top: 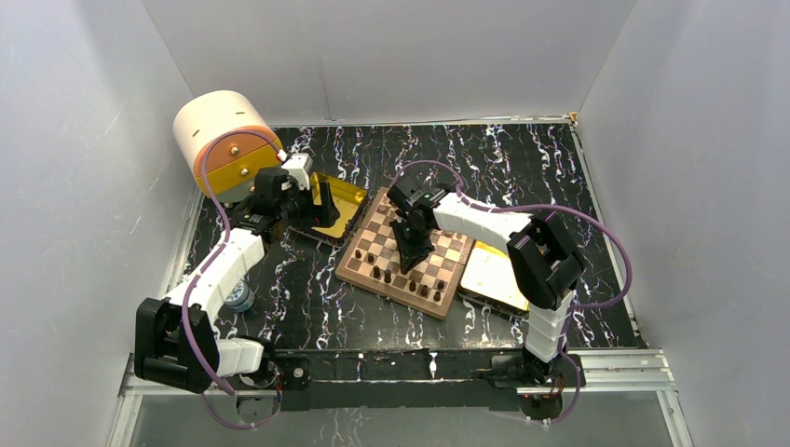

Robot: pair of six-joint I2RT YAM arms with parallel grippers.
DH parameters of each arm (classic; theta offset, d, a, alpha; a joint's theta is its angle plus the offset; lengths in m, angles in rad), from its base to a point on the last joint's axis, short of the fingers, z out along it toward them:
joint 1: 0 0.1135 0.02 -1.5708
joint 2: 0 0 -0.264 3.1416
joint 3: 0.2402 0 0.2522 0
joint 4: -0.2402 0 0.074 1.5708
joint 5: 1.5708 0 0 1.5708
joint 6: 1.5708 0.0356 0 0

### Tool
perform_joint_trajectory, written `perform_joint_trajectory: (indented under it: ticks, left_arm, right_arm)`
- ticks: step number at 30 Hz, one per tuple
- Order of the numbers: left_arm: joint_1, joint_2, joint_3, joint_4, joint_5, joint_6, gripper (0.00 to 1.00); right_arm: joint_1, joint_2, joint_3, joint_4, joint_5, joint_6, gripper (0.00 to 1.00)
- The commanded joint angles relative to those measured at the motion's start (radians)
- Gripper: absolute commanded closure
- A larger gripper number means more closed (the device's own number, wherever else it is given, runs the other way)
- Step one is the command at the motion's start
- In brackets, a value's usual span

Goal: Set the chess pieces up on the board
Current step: Place the chess piece on the chessboard.

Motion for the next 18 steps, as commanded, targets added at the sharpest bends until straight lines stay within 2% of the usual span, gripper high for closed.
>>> perform_joint_trajectory:
  ticks: [1,6,12,18]
  left_arm:
    - [-0.005,-0.036,0.016,-0.006,0.000,0.014,0.15]
    - [-0.005,-0.036,0.016,-0.006,0.000,0.015,0.15]
    - [-0.005,-0.036,0.016,-0.006,0.001,0.012,0.15]
    - [-0.005,-0.028,0.020,-0.022,-0.042,-0.021,0.14]
  right_arm:
    - [0.001,0.019,0.032,-0.012,-0.005,0.004,0.83]
    - [0.001,0.021,0.031,-0.011,-0.010,0.006,0.79]
    - [0.001,0.016,0.038,-0.010,-0.016,0.006,0.65]
    - [0.000,0.014,0.068,-0.006,-0.029,0.006,0.57]
